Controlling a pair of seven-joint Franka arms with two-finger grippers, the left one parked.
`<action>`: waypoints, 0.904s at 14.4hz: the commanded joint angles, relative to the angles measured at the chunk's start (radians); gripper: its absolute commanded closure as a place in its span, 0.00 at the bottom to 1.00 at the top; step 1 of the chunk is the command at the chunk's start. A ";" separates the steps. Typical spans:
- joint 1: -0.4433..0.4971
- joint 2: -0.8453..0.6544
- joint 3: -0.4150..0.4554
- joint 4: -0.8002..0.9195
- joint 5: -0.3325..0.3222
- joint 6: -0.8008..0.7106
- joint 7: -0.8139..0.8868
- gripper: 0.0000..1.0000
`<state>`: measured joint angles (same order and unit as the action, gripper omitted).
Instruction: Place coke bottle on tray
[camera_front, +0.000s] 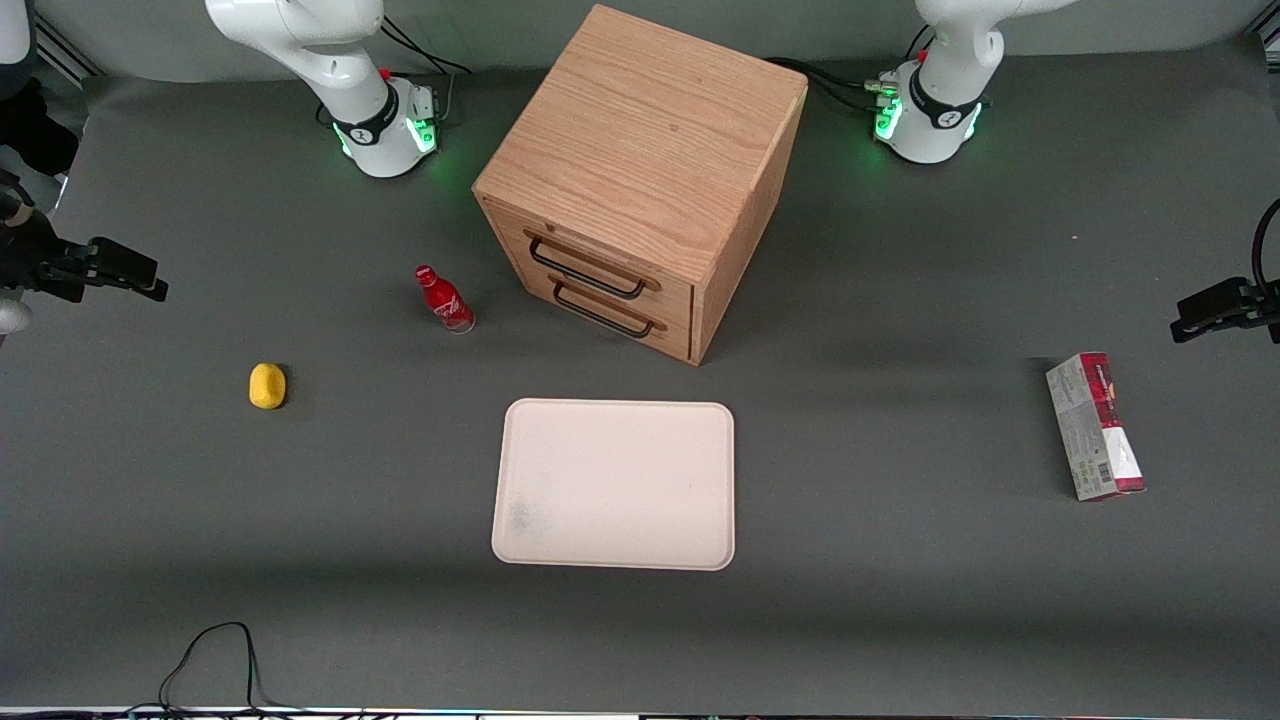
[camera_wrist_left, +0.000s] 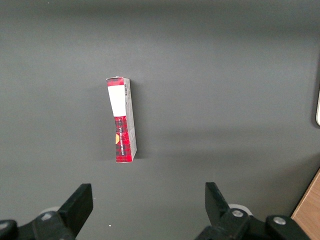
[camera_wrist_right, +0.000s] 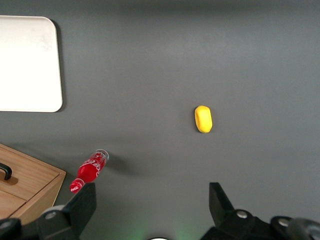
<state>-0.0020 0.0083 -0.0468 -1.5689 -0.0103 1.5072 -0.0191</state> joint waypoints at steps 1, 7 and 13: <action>0.010 -0.036 -0.001 0.000 0.018 -0.036 -0.007 0.00; 0.078 -0.140 -0.001 -0.115 0.056 -0.032 0.118 0.00; 0.298 -0.260 -0.001 -0.276 0.056 0.034 0.369 0.00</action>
<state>0.2384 -0.1827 -0.0387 -1.7486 0.0380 1.4887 0.2797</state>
